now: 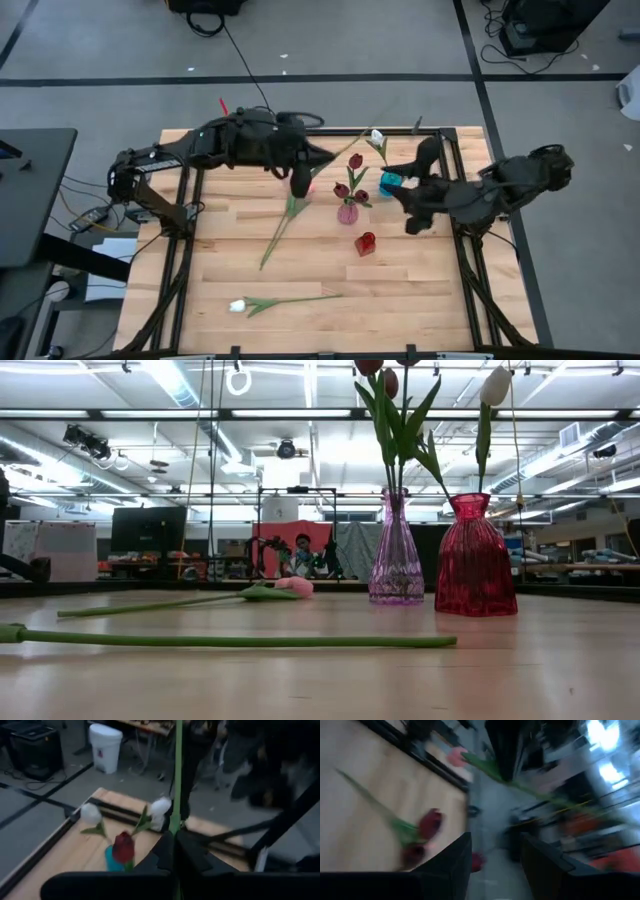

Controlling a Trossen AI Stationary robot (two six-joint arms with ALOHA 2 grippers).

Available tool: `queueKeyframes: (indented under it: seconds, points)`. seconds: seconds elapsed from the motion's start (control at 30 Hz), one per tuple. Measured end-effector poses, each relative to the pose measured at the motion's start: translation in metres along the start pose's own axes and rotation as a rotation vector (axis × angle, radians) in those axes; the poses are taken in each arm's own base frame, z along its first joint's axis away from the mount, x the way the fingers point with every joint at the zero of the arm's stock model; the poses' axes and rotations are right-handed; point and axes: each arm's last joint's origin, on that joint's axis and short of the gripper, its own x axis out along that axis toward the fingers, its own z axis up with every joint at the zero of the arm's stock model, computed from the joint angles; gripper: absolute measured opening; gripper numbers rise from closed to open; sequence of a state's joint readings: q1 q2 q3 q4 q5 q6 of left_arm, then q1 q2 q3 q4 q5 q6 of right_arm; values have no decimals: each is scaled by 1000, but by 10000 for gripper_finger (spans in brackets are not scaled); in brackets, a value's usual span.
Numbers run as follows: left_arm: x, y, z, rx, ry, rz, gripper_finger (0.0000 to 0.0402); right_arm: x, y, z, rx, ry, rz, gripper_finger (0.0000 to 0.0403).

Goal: Sort flowers into vase by color
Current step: Put the pink flower into the red vase

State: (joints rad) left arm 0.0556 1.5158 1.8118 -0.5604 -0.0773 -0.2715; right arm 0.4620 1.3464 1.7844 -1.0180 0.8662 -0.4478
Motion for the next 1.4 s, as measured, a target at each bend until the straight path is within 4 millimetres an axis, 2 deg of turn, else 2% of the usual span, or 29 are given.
queueKeyframes:
  seconds: [0.2, 0.37, 0.5, 0.73, 0.9, 1.1, 1.23, 1.4]
  points:
    - [0, 6, 8, -130, -45, -64, 15, 27, 12, 25, -330, 78, -197, 174]
    - [0, 4, 12, -149, -79, -92, 15, 50, 16, 44, -484, 82, -264, 162]
    - [0, 3, 11, -167, -71, -117, 15, 65, 15, 51, -570, 122, -320, 149]
    - [-1, -2, 11, -165, -74, -145, 15, 82, 6, 48, -627, 203, -359, 136]
    - [-1, -2, 12, -165, -79, -151, 15, 87, 3, 46, -620, 224, -365, 127]
    - [0, -2, 11, -161, -75, -150, 17, 87, 3, 45, -552, 216, -370, 72]
    - [0, -2, 12, -111, -87, -148, 39, 88, 7, 41, -576, 235, -338, 18]
    - [-2, -2, 14, 6, -115, -134, 92, 89, 13, 35, -570, 218, -271, 22]
